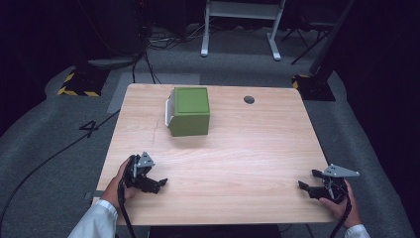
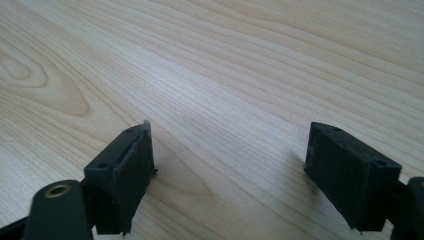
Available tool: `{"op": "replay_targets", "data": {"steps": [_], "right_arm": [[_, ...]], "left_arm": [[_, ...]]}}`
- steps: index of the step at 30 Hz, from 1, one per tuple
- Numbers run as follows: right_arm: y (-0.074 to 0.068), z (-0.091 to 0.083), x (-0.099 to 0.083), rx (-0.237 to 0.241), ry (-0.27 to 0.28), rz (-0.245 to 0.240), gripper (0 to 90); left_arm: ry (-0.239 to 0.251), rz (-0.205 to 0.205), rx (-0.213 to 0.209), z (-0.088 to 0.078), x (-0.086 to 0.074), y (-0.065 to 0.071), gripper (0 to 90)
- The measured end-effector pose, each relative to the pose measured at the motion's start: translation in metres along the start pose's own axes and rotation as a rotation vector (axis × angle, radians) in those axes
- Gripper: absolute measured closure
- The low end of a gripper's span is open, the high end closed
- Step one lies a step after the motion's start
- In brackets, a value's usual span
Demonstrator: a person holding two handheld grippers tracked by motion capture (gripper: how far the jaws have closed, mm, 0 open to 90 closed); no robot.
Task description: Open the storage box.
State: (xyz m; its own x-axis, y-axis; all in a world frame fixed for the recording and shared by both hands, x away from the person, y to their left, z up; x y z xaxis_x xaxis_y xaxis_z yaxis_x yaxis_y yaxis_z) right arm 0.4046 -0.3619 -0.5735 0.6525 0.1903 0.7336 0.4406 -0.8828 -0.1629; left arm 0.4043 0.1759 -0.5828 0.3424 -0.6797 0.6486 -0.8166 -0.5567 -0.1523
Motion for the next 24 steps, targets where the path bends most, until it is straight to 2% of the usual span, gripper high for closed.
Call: {"op": "replay_targets", "data": {"steps": [5, 9, 11, 12, 14, 15, 16, 17, 19, 24], "right_arm": [[0.000, 0.000, 0.000, -0.001, 0.001, -0.001, 19.8], [0.000, 0.000, 0.000, 0.000, -0.001, 0.000, 19.7], [0.000, 0.000, 0.000, -0.001, -0.001, 0.002, 19.5], [0.000, 0.000, 0.000, -0.001, -0.001, 0.001, 19.5], [0.000, 0.000, 0.000, -0.001, -0.001, 0.000, 19.5], [0.000, 0.000, 0.000, -0.004, 0.001, -0.005, 19.5], [0.000, 0.000, 0.000, -0.005, 0.002, -0.006, 19.6], [0.000, 0.000, 0.000, -0.004, 0.002, -0.006, 19.6], [0.000, 0.000, 0.000, -0.001, -0.001, -0.001, 19.6], [0.000, 0.000, 0.000, -0.001, 0.000, -0.002, 19.6]], "left_arm": [[0.002, 0.028, -0.018, 0.001, 0.001, -0.001, 0.2], [0.009, 0.065, -0.050, 0.002, 0.003, -0.003, 0.2], [-0.003, 0.048, -0.043, 0.003, 0.004, -0.007, 1.0], [-0.004, 0.047, -0.050, 0.002, 0.006, -0.008, 5.0], [0.032, 0.049, -0.052, -0.002, 0.012, -0.013, 27.9], [0.048, 0.040, -0.036, -0.003, 0.016, -0.016, 25.9], [0.046, 0.029, -0.019, -0.004, 0.018, -0.020, 17.4], [0.053, 0.015, -0.016, -0.006, 0.021, -0.022, 16.3], [0.074, 0.010, -0.001, -0.009, 0.028, -0.029, 23.1], [0.102, -0.023, 0.045, -0.014, 0.042, -0.049, 23.1]]}}
Point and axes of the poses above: each handheld gripper's, and its own axes: z roughly forward along the jaws, x roughly out of its top, y roughly to its right, the point moved 10 cm from there along z, roughly forward along the jaws, and after that the axes turned 14 degrees about z, right-handed, at the moved point
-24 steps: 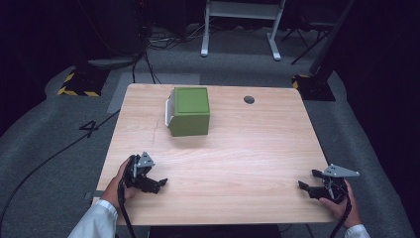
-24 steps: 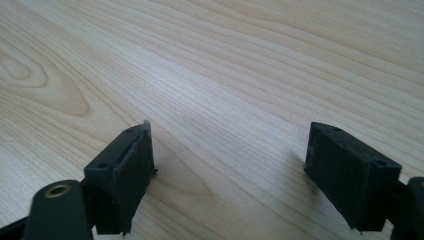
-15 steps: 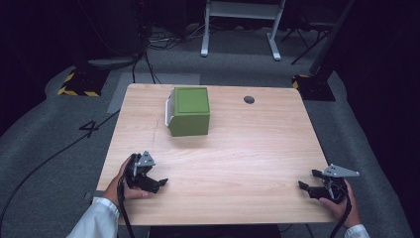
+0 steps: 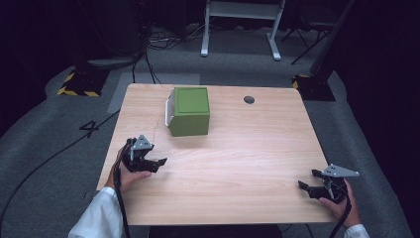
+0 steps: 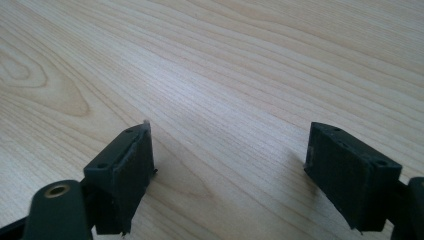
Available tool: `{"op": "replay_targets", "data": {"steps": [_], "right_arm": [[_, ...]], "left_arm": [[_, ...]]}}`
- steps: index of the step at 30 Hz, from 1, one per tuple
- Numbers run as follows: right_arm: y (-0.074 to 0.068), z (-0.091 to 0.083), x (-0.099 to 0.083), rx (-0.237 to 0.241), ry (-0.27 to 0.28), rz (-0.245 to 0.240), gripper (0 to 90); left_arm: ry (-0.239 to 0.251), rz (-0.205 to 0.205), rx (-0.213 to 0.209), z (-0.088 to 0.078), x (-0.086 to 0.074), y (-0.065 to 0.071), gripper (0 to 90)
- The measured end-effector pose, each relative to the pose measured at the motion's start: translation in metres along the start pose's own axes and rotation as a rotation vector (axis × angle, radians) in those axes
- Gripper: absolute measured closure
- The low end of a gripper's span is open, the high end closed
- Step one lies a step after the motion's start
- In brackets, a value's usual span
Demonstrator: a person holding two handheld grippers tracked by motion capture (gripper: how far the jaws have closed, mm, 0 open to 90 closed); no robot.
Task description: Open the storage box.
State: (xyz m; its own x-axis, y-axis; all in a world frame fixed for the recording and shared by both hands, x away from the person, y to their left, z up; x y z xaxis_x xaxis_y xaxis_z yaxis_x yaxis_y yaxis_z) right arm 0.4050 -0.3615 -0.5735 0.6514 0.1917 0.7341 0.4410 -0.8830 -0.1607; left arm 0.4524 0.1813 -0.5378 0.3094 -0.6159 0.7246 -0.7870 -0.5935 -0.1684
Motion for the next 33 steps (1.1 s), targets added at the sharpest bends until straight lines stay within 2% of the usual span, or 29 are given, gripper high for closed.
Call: {"op": "replay_targets", "data": {"steps": [4, 6, 8, 9, 13, 16, 21, 25, 27, 29, 31, 33], "right_arm": [[0.000, 0.000, 0.000, 0.001, -0.002, 0.002, 19.6], [0.000, 0.000, 0.000, 0.000, 0.000, 0.001, 19.6], [0.000, 0.000, 0.000, 0.001, -0.001, 0.002, 19.6], [0.000, 0.000, 0.000, 0.002, -0.002, 0.003, 19.6], [0.000, 0.000, 0.000, 0.000, 0.000, 0.000, 19.6], [0.000, 0.000, 0.000, 0.001, 0.000, 0.001, 19.6], [0.000, 0.000, 0.000, -0.001, 0.000, -0.003, 19.6], [0.000, 0.000, 0.000, 0.000, 0.000, 0.000, 19.7], [0.000, 0.000, 0.000, 0.001, -0.001, 0.001, 19.6], [0.000, 0.000, 0.000, 0.001, -0.001, 0.001, 19.7], [0.000, 0.000, 0.000, 0.000, 0.000, 0.000, 19.7], [0.000, 0.000, 0.000, -0.001, 0.001, -0.002, 19.6]], "left_arm": [[0.036, -0.038, 0.051, -0.004, 0.013, -0.022, 26.7], [0.046, -0.053, 0.086, -0.006, 0.020, -0.033, 25.1], [0.056, -0.067, 0.096, -0.006, 0.028, -0.040, 25.1], [0.051, -0.066, 0.113, -0.006, 0.031, -0.044, 25.0], [0.057, -0.064, 0.129, -0.006, 0.044, -0.054, 25.0], [0.070, -0.080, 0.157, -0.006, 0.052, -0.064, 25.7], [0.070, -0.121, 0.164, 0.001, 0.061, -0.078, 26.7], [0.061, -0.130, 0.178, 0.006, 0.065, -0.087, 26.8], [0.047, -0.149, 0.186, 0.012, 0.067, -0.095, 26.9], [0.036, -0.152, 0.191, 0.017, 0.067, -0.098, 26.8], [0.010, -0.132, 0.217, 0.021, 0.067, -0.103, 26.7], [0.015, -0.156, 0.194, 0.027, 0.068, -0.104, 26.4]]}}
Point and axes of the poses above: each handheld gripper's, and its own axes: z roughly forward along the jaws, x roughly out of its top, y roughly to its right, the point moved 10 cm from there along z, roughly forward along the jaws, and after that the axes turned 14 degrees about z, right-handed, at the moved point
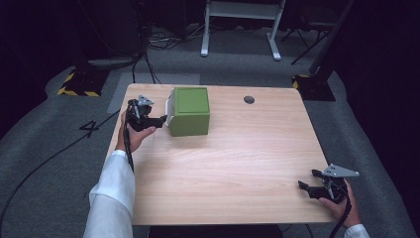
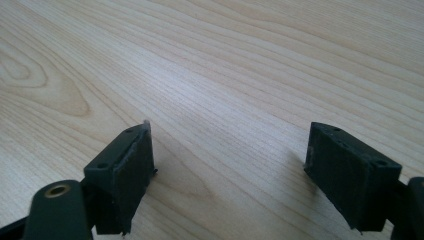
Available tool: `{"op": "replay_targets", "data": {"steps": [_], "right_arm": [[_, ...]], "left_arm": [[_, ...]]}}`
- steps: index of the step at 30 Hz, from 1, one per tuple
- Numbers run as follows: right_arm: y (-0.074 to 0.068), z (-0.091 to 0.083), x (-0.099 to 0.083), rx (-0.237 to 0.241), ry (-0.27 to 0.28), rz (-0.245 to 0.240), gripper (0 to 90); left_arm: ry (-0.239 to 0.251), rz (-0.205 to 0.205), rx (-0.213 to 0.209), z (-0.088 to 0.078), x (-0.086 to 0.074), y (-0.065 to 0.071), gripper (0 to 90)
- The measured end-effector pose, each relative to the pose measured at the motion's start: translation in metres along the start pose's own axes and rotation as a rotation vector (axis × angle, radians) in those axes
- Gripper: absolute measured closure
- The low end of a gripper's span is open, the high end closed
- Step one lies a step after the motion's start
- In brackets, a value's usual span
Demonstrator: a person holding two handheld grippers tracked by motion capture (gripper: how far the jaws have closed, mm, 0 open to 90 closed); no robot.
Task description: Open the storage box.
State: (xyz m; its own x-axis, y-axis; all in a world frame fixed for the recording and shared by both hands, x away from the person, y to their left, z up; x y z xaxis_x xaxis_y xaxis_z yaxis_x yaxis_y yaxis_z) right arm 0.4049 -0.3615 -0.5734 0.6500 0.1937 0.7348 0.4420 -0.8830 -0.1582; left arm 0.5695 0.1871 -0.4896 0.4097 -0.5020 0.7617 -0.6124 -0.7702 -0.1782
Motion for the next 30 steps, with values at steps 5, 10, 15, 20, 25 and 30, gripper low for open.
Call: {"op": "replay_targets", "data": {"steps": [5, 10, 15, 20, 25, 30], "right_arm": [[0.000, 0.000, 0.000, 0.000, 0.000, 0.000, 19.7], [0.000, 0.000, 0.000, -0.002, 0.001, -0.001, 19.7], [0.000, 0.000, 0.000, -0.002, 0.001, -0.002, 19.7], [0.000, 0.000, 0.000, -0.001, 0.001, -0.001, 19.7], [0.000, 0.000, 0.000, -0.002, 0.001, -0.001, 19.7], [0.000, 0.000, 0.000, 0.000, 0.000, 0.000, 19.7]], "left_arm": [[-0.026, 0.004, 0.000, 0.014, -0.001, 0.003, 26.7], [-0.058, -0.019, -0.001, 0.026, -0.008, 0.003, 28.9], [-0.082, -0.018, 0.004, 0.035, -0.012, 0.002, 34.6], [-0.068, -0.037, -0.020, 0.039, -0.013, 0.003, 40.4], [-0.083, -0.045, -0.005, 0.041, -0.018, 0.000, 43.2], [-0.083, -0.059, 0.001, 0.038, -0.022, -0.005, 45.4]]}}
Point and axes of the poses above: each handheld gripper's, and its own axes: z roughly forward along the jaws, x roughly out of its top, y roughly to its right, the point moved 10 cm from there along z, roughly forward along the jaws, and after that the axes turned 14 degrees about z, right-handed, at the moved point
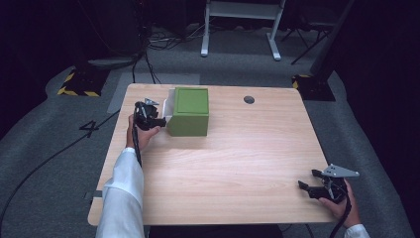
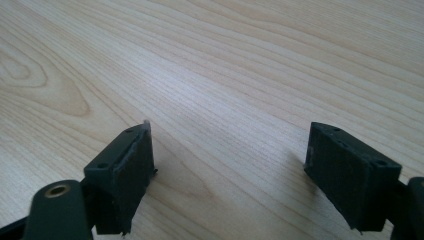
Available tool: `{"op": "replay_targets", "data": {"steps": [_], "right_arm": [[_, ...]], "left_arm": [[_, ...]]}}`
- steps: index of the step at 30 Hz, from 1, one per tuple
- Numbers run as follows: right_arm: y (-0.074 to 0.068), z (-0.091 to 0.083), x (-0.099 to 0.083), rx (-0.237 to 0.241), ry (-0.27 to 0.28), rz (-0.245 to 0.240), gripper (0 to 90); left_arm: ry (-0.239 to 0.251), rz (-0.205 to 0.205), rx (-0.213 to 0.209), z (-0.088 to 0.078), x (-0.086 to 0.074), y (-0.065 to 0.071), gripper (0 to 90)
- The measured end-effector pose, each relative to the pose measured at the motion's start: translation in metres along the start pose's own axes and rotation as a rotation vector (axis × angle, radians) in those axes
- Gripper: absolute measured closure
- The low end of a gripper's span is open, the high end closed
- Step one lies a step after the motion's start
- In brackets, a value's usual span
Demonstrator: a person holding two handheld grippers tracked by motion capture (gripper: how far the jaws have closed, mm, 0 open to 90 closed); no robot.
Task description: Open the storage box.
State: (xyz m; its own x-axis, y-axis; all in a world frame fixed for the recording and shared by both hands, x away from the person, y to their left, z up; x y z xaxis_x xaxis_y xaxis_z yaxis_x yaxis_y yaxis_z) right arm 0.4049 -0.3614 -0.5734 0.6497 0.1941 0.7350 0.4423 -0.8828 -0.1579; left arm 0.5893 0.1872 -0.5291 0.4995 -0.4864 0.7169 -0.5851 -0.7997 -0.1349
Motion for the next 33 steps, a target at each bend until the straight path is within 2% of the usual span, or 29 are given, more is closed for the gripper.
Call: {"op": "replay_targets", "data": {"steps": [7, 10, 13, 15, 33], "right_arm": [[0.000, 0.000, 0.000, 0.001, 0.000, 0.001, 19.7], [0.000, 0.000, 0.000, 0.003, -0.003, 0.007, 19.7], [0.000, 0.000, 0.000, 0.005, -0.004, 0.007, 19.7], [0.000, 0.000, 0.000, 0.005, -0.004, 0.007, 19.7], [-0.001, 0.001, 0.000, 0.001, 0.000, 0.004, 19.6]], "left_arm": [[-0.006, -0.012, -0.004, -0.006, -0.009, -0.010, 47.6], [-0.010, -0.026, -0.026, -0.008, -0.015, -0.014, 47.9], [-0.001, -0.039, -0.029, -0.010, -0.020, -0.019, 47.7], [-0.003, -0.034, -0.030, -0.011, -0.023, -0.021, 47.9], [0.000, -0.049, 0.005, -0.021, -0.035, -0.040, 47.6]]}}
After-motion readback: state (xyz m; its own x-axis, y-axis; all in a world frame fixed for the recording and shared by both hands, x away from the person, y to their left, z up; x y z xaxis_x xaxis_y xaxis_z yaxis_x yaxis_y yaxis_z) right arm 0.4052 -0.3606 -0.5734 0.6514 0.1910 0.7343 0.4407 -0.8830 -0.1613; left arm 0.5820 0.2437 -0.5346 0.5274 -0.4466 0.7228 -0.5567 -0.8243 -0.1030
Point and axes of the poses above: each handheld gripper's, and its own axes: z roughly forward along the jaws, x roughly out of its top, y roughly to its right, the point moved 10 cm from there along z, roughly forward along the jaws, and after that the axes turned 14 degrees about z, right-handed, at the moved point
